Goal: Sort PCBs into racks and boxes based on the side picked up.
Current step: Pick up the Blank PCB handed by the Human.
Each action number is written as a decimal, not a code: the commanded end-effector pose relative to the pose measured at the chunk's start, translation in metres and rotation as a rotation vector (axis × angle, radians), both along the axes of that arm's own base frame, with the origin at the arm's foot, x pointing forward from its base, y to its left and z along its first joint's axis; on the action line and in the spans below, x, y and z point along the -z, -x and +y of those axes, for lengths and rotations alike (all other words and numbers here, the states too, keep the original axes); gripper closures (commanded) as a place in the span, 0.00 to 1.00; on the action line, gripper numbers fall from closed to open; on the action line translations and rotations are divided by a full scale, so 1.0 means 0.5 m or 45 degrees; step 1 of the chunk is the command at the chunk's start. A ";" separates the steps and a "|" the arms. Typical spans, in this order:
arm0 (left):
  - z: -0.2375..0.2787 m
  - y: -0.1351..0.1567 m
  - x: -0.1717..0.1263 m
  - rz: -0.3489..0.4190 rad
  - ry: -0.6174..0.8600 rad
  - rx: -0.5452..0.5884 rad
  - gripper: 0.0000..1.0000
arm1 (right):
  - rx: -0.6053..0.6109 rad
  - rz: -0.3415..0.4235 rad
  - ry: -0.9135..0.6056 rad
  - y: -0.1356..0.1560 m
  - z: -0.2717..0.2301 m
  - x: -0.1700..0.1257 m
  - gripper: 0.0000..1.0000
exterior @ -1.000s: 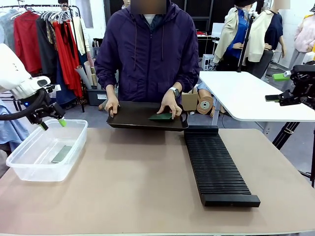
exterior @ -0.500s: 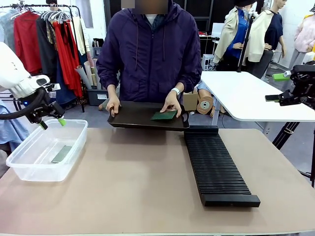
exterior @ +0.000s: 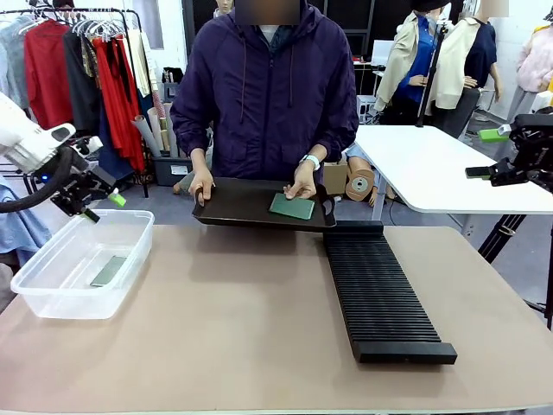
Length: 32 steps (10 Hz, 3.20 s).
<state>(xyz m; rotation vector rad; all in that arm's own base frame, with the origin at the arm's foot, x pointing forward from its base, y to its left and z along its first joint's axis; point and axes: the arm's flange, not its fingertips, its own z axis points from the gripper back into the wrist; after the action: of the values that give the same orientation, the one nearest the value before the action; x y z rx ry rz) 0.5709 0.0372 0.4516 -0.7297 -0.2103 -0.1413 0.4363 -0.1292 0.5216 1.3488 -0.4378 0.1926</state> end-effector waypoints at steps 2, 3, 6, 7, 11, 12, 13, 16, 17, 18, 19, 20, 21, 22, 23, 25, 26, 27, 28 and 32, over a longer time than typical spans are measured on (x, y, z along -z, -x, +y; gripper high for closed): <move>0.054 0.001 0.009 0.012 0.406 0.058 0.00 | -0.002 -0.004 -0.005 0.000 0.001 -0.005 0.00; 0.055 0.002 0.016 0.007 0.490 0.078 0.00 | -0.002 -0.004 -0.005 0.000 0.001 -0.005 0.00; 0.049 0.011 0.025 0.009 0.777 0.120 0.00 | -0.002 -0.004 -0.005 0.000 0.001 -0.005 0.00; 0.044 0.012 0.019 0.004 0.859 0.122 0.00 | -0.002 -0.004 -0.005 0.000 0.001 -0.005 0.00; 0.033 0.021 0.012 0.012 0.942 0.181 0.00 | -0.002 -0.004 -0.005 0.000 0.001 -0.005 0.00; 0.028 0.013 0.015 0.010 0.877 0.115 0.00 | -0.002 -0.004 -0.005 0.000 0.001 -0.005 0.00; 0.028 0.013 0.015 0.010 0.877 0.115 0.00 | -0.002 -0.004 -0.005 0.000 0.001 -0.005 0.00; 0.028 0.013 0.015 0.010 0.877 0.115 0.00 | -0.002 -0.004 -0.005 0.000 0.001 -0.005 0.00; 0.028 0.013 0.015 0.010 0.877 0.115 0.00 | -0.002 -0.004 -0.005 0.000 0.001 -0.005 0.00; 0.028 0.013 0.015 0.010 0.877 0.115 0.00 | -0.002 -0.004 -0.005 0.000 0.001 -0.005 0.00; 0.028 0.013 0.015 0.010 0.877 0.115 0.00 | -0.002 -0.004 -0.005 0.000 0.001 -0.005 0.00; 0.028 0.013 0.015 0.010 0.877 0.115 0.00 | -0.002 -0.004 -0.005 0.000 0.001 -0.005 0.00; 0.028 0.013 0.015 0.010 0.877 0.115 0.00 | -0.002 -0.004 -0.005 0.000 0.001 -0.005 0.00; 0.028 0.013 0.015 0.010 0.877 0.115 0.00 | -0.002 -0.004 -0.005 0.000 0.001 -0.005 0.00; 0.028 0.013 0.015 0.010 0.877 0.115 0.00 | -0.002 -0.004 -0.005 0.000 0.001 -0.005 0.00; 0.028 0.013 0.015 0.010 0.877 0.115 0.00 | -0.002 -0.004 -0.005 0.000 0.001 -0.005 0.00; 0.028 0.013 0.015 0.010 0.877 0.115 0.00 | -0.002 -0.004 -0.005 0.000 0.001 -0.005 0.00; 0.028 0.013 0.015 0.010 0.877 0.115 0.00 | -0.002 -0.004 -0.005 0.000 0.001 -0.005 0.00; 0.028 0.013 0.015 0.010 0.877 0.115 0.00 | -0.002 -0.004 -0.005 0.000 0.001 -0.005 0.00; 0.028 0.013 0.015 0.010 0.877 0.115 0.00 | -0.018 -0.022 -0.024 -0.048 0.018 0.022 0.00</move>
<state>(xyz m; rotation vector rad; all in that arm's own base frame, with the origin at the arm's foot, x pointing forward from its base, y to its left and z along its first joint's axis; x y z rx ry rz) 0.5640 0.0505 0.4433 -1.4289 -0.2157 -0.1532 0.4439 -0.1251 0.5137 1.3543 -0.4215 0.1913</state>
